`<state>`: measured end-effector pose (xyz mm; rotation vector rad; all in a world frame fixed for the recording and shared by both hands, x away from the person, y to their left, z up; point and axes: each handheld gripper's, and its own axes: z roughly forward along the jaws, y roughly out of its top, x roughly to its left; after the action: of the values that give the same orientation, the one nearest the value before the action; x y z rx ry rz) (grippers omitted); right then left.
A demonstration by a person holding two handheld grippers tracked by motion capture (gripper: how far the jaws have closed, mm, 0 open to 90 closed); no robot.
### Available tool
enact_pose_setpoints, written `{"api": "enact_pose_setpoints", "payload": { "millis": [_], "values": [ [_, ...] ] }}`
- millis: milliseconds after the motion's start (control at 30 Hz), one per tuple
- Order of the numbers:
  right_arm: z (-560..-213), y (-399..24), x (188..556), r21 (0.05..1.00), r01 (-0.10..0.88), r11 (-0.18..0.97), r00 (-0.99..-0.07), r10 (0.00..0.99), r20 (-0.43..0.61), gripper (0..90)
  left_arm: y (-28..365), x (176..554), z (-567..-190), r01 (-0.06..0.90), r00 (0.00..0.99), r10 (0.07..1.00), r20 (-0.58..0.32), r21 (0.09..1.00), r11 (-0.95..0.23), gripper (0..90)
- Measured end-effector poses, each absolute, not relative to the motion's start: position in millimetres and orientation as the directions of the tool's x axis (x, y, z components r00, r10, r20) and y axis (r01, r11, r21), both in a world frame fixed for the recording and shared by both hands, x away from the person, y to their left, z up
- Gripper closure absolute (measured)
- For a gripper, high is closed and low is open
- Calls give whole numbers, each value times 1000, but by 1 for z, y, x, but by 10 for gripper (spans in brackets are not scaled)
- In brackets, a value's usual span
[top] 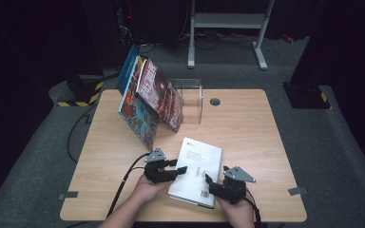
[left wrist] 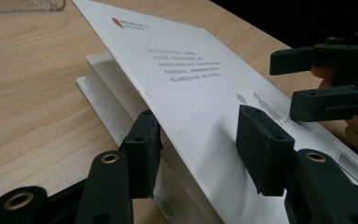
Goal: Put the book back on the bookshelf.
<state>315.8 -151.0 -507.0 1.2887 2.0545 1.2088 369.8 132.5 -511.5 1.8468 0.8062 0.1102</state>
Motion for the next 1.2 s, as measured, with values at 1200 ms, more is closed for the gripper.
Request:
{"api": "enact_pose_setpoints", "payload": {
  "millis": [1200],
  "values": [
    [-514,-174,329,803,596,27,-485,809,333,125,133,347,-492,226,845,528,-81,950,-216,554]
  ]
}}
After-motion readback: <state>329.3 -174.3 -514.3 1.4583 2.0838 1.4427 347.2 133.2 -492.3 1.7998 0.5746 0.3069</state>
